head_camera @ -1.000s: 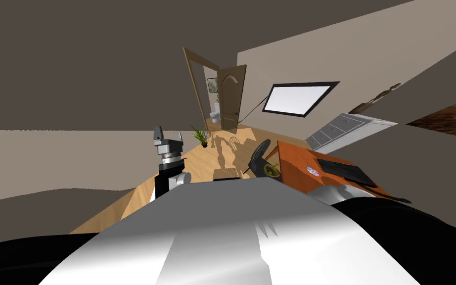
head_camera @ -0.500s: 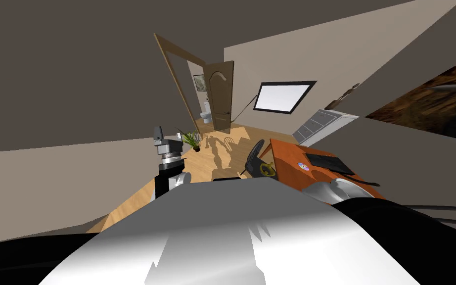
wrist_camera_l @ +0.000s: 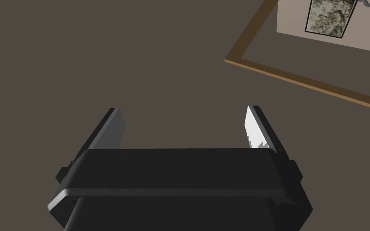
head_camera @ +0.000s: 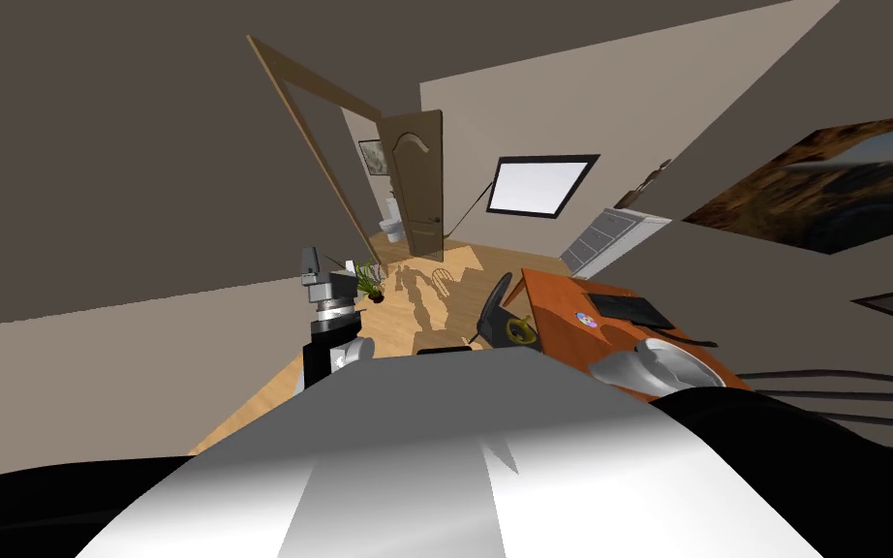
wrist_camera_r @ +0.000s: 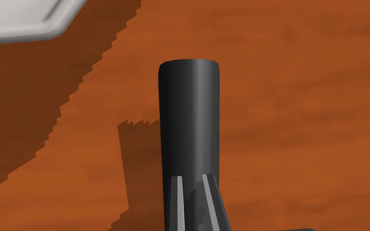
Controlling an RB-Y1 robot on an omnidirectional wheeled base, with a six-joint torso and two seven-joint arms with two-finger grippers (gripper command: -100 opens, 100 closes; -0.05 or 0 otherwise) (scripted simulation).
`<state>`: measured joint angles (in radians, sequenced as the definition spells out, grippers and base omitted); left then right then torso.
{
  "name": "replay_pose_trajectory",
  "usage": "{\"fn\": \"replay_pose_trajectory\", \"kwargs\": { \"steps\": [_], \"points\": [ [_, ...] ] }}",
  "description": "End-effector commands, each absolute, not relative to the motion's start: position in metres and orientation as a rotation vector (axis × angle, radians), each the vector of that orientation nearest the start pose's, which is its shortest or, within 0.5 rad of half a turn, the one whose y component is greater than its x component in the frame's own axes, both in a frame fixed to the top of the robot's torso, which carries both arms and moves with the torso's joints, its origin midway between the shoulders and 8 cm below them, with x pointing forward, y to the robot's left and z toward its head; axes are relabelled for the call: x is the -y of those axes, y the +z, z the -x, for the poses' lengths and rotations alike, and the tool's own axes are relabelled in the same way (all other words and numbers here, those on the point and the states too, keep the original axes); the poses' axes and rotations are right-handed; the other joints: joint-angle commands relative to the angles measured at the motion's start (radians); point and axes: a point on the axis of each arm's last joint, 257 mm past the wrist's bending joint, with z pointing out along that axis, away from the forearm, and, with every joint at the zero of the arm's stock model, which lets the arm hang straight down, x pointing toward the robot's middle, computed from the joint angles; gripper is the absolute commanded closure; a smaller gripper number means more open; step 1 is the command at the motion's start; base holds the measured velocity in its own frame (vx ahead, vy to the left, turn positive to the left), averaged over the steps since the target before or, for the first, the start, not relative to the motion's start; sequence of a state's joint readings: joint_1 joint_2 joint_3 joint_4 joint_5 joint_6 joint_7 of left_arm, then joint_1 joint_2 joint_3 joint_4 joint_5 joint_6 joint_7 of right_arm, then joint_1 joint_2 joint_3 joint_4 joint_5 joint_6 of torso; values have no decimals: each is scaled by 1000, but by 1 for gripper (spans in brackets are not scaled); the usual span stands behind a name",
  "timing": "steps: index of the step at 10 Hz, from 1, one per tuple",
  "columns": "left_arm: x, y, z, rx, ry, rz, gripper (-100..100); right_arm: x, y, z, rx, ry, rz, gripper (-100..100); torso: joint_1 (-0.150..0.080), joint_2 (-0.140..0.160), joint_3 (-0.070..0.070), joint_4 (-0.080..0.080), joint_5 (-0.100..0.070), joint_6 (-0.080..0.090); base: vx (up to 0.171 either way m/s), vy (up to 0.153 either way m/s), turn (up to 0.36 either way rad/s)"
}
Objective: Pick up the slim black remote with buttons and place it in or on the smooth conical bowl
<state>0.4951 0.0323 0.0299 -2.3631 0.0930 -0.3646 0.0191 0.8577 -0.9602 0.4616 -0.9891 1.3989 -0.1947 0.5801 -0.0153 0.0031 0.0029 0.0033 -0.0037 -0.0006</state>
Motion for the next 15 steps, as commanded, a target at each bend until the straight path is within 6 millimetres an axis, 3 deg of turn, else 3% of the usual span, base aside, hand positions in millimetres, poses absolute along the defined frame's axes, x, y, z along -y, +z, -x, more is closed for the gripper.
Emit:
{"fn": "replay_pose_trajectory", "kwargs": {
  "steps": [1,3,5,7,15],
  "points": [
    [-294,38,-347,-611,-1347,732,0,585,-511,211,-2805,-167,1820,100,0,0,0,0,0,0,7,81,-94],
    [-294,38,-347,-611,-1347,732,0,602,-501,198,-2776,-180,1864,100,2,1,1,0,1,0,10,68,-110],
    [-294,38,-347,-611,-1347,732,0,602,-501,198,-2776,-180,1864,100,0,1,0,0,0,-1,11,25,-21],
    [-294,38,-347,-611,-1347,732,0,627,-486,172,-2734,-204,1917,100,-2,0,0,0,0,-1,32,35,-201],
    [-294,38,-347,-611,-1347,732,0,674,-443,108,-2619,-248,2040,100,-8,-2,-2,-1,0,0,44,-24,-148]
  ]
}}
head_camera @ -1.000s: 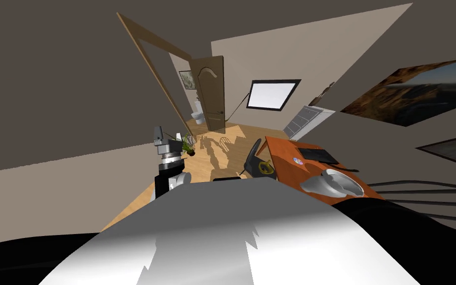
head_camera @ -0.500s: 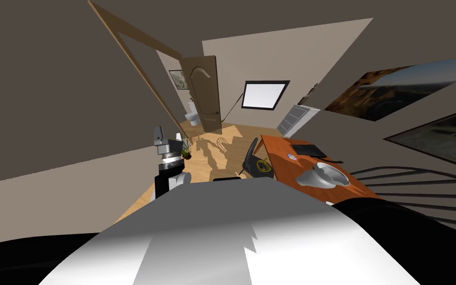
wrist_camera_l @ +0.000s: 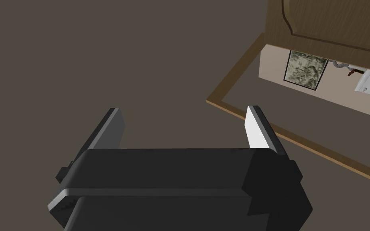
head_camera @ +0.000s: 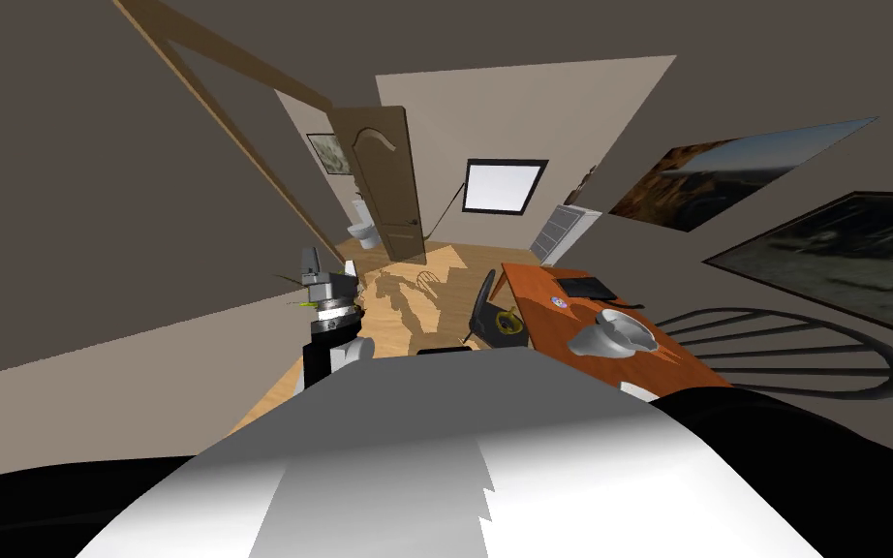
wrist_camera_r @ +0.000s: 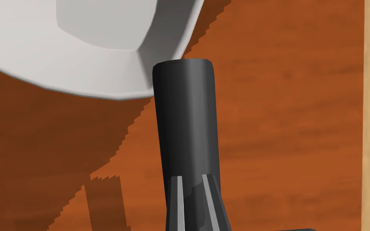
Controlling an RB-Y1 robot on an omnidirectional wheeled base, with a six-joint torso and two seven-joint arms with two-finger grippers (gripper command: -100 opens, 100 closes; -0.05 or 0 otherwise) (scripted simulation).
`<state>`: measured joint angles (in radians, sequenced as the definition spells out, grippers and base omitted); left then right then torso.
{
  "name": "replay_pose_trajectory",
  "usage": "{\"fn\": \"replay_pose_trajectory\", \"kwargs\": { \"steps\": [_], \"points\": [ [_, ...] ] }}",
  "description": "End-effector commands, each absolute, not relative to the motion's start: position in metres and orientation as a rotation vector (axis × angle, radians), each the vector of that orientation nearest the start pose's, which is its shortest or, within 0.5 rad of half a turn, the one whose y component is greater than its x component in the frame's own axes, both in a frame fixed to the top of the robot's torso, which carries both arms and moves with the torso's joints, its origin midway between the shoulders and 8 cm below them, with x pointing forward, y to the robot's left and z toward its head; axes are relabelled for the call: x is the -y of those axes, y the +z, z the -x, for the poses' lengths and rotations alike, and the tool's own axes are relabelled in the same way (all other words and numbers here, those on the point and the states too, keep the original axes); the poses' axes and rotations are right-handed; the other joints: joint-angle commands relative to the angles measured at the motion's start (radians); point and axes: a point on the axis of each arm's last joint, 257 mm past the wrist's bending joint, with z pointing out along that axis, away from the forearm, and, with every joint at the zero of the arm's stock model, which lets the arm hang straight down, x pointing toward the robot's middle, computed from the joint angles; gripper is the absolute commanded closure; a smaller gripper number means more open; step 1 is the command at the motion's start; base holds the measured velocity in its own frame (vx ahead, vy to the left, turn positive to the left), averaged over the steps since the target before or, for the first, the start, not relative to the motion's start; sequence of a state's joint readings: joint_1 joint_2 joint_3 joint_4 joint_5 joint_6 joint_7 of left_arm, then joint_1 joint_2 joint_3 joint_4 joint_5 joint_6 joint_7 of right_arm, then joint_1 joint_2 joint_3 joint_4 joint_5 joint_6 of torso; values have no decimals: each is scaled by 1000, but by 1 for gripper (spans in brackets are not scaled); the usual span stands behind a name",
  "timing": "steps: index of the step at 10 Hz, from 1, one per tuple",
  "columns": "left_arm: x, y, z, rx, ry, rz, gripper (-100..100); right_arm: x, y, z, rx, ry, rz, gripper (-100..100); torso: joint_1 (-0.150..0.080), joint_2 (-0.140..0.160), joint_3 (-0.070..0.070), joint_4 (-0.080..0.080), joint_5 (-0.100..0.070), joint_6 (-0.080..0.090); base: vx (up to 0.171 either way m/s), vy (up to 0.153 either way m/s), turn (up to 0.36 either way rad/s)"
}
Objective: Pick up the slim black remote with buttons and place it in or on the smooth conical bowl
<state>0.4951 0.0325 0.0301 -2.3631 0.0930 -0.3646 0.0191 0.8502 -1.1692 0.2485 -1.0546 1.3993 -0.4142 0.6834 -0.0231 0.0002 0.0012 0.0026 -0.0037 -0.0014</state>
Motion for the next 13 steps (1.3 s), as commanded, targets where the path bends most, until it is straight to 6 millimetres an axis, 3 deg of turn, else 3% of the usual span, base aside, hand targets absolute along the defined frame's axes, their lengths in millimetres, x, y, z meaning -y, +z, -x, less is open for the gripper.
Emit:
{"fn": "replay_pose_trajectory", "kwargs": {
  "steps": [1,6,9,12,13],
  "points": [
    [-294,38,-347,-611,-1347,732,0,677,-438,101,-2605,-249,2057,100,0,0,0,0,0,0,71,-83,-135],
    [-294,38,-347,-611,-1347,732,0,689,-410,71,-2506,-229,2184,100,-4,-1,0,0,-1,0,79,-130,-142],
    [-294,38,-347,-611,-1347,732,0,685,-405,74,-2484,-208,2215,100,-11,0,0,0,-3,-1,55,-196,-5],
    [-294,38,-347,-611,-1347,732,0,683,-406,77,-2492,-207,2204,100,-4,6,3,1,-2,0,-3,-96,15],
    [-294,38,-347,-611,-1347,732,0,683,-406,78,-2494,-209,2204,-100,1,6,3,1,-1,-1,0,-11,-1]
  ]
}}
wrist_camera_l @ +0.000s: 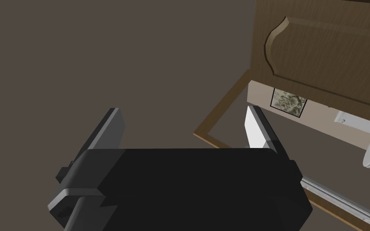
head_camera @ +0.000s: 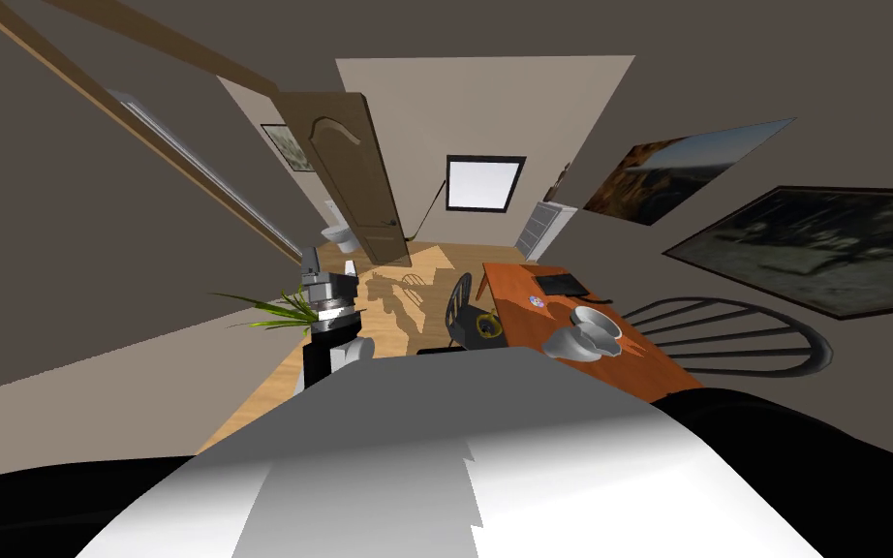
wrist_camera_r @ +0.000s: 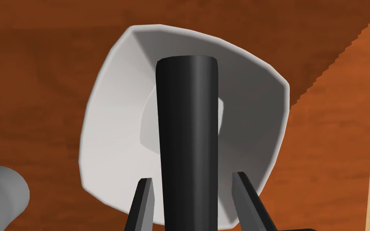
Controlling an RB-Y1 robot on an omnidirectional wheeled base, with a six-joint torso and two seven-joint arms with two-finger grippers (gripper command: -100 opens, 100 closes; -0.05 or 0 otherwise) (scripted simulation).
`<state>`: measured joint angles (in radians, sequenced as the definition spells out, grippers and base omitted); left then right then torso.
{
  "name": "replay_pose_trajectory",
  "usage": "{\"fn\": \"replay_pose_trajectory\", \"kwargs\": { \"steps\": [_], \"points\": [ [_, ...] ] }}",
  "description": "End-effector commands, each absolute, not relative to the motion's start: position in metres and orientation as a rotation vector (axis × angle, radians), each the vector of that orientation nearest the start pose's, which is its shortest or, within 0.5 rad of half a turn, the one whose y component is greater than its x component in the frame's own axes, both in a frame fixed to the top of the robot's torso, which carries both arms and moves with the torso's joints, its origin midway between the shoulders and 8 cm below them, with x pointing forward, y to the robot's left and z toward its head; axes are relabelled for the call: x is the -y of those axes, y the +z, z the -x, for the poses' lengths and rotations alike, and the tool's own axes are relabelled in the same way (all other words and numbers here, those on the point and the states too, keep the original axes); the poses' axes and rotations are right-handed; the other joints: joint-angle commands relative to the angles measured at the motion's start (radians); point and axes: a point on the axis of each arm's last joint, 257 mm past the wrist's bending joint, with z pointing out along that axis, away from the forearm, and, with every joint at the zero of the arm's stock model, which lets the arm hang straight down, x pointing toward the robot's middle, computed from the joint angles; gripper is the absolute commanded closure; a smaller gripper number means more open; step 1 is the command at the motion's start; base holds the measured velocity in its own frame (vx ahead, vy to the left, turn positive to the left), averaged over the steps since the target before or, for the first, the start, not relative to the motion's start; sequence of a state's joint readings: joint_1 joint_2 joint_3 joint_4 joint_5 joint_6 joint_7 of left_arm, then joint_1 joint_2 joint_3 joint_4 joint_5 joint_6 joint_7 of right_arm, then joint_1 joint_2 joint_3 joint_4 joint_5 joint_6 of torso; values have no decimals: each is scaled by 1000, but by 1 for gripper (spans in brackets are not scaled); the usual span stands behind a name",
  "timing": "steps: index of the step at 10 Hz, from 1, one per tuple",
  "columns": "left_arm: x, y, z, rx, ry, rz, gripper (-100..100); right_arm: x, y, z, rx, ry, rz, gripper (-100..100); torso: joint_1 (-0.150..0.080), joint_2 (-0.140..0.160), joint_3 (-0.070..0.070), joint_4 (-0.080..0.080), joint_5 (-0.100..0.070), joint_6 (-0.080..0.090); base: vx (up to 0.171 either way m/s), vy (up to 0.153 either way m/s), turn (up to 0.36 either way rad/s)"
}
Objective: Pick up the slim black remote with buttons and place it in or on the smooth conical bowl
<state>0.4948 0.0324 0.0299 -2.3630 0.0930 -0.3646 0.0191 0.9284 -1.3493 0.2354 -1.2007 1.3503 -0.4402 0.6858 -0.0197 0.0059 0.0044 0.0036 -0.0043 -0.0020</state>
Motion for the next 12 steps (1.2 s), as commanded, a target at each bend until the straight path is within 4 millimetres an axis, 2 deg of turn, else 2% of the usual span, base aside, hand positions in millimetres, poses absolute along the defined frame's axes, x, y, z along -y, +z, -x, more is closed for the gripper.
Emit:
{"fn": "replay_pose_trajectory", "kwargs": {
  "steps": [1,4,5,6,12],
  "points": [
    [-294,38,-347,-611,-1347,732,0,683,-406,78,-2494,-209,2204,-100,0,0,0,0,0,0,0,0,0],
    [-294,38,-347,-611,-1347,732,0,683,-406,78,-2494,-209,2204,-100,2,0,0,0,1,0,0,0,0],
    [-294,38,-347,-611,-1347,732,0,683,-406,78,-2494,-209,2204,0,2,0,0,0,1,0,0,0,0],
    [-294,38,-347,-611,-1347,732,0,694,-391,63,-2485,-218,2221,-100,2,0,0,0,1,0,-10,32,-111],
    [-294,38,-347,-611,-1347,732,0,716,-348,16,-2445,-234,2281,-100,5,2,1,0,1,0,-30,48,-76]
  ]
}}
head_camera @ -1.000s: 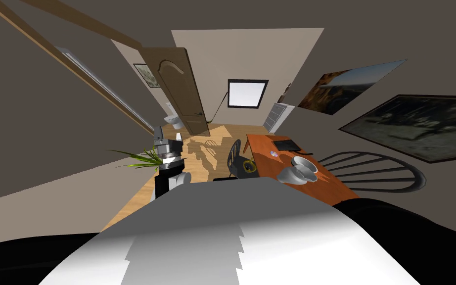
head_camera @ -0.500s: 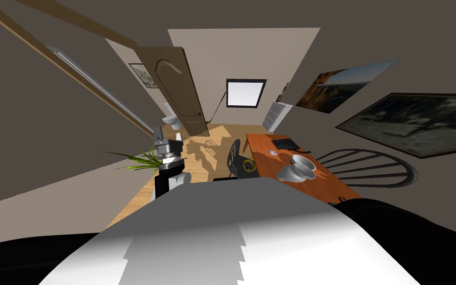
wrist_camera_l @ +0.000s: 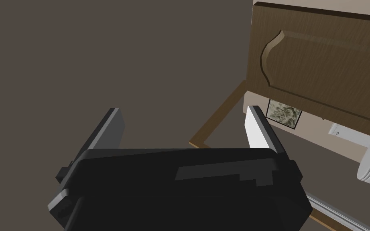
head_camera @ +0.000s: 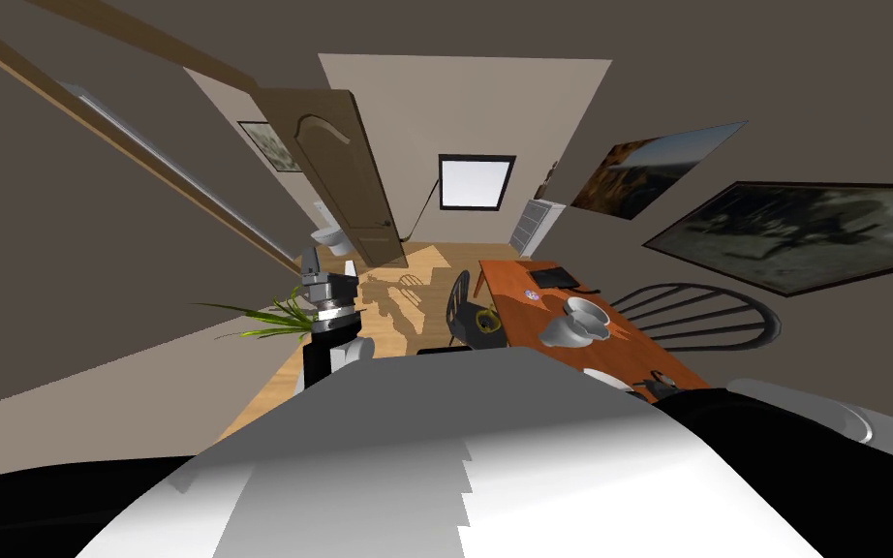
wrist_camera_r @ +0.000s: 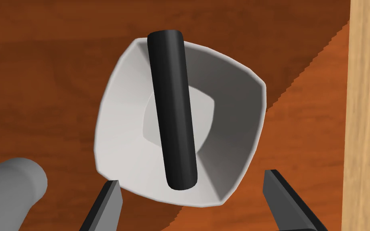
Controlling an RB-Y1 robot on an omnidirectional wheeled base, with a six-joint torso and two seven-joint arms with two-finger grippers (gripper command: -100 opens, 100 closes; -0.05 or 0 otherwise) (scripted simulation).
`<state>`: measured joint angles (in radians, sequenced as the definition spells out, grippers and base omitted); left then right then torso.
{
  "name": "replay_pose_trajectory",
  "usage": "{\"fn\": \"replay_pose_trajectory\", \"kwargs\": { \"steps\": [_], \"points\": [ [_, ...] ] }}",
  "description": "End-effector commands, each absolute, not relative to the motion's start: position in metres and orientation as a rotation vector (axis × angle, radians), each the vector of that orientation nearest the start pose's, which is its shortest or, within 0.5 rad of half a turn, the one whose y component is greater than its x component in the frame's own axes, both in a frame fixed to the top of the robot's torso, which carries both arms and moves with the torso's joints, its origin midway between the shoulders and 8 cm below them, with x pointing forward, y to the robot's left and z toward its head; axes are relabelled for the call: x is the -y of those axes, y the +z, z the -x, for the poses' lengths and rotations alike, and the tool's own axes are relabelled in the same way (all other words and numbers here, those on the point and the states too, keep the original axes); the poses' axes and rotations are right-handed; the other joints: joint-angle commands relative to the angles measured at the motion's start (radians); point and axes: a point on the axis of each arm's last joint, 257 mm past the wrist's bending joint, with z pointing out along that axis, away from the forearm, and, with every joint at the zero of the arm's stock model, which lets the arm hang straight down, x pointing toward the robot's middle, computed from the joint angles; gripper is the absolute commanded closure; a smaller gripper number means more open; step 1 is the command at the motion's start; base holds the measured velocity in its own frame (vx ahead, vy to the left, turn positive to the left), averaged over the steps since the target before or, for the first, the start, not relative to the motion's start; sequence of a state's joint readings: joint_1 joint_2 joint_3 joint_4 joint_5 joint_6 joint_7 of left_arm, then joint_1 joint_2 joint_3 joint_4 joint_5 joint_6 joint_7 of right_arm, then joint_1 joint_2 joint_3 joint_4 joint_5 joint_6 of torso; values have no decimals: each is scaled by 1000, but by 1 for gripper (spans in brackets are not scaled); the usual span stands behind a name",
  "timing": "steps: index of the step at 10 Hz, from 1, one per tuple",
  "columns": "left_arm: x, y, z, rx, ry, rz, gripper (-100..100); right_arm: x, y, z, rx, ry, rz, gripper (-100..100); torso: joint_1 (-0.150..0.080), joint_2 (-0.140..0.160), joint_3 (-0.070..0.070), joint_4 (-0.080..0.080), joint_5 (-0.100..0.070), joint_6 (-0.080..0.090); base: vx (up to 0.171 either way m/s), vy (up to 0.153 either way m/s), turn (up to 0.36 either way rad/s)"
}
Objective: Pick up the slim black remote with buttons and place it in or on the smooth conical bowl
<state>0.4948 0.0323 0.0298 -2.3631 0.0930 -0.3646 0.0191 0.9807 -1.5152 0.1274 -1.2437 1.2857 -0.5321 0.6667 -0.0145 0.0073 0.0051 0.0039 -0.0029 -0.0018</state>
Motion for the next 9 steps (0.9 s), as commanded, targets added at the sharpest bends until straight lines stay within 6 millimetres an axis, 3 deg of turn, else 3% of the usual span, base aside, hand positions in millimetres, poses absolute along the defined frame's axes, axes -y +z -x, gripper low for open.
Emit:
{"fn": "replay_pose_trajectory", "kwargs": {
  "steps": [1,2,3,4,9],
  "points": [
    [-294,38,-347,-611,-1347,732,0,718,-341,7,-2436,-235,2292,-100,0,0,0,0,0,0,-22,46,-75],
    [-294,38,-347,-611,-1347,732,0,720,-335,-1,-2427,-235,2304,-100,0,0,0,0,0,0,-26,46,-62],
    [-294,38,-347,-611,-1347,732,0,718,-338,5,-2431,-231,2301,-100,0,0,0,0,0,0,-12,20,-10],
    [-294,38,-347,-611,-1347,732,0,718,-337,4,-2431,-232,2300,0,-1,-1,0,0,0,0,0,0,0],
    [-294,38,-347,-611,-1347,732,0,718,-337,4,-2431,-232,2300,0,-3,-2,-1,0,-1,0,0,0,0]
  ]
}}
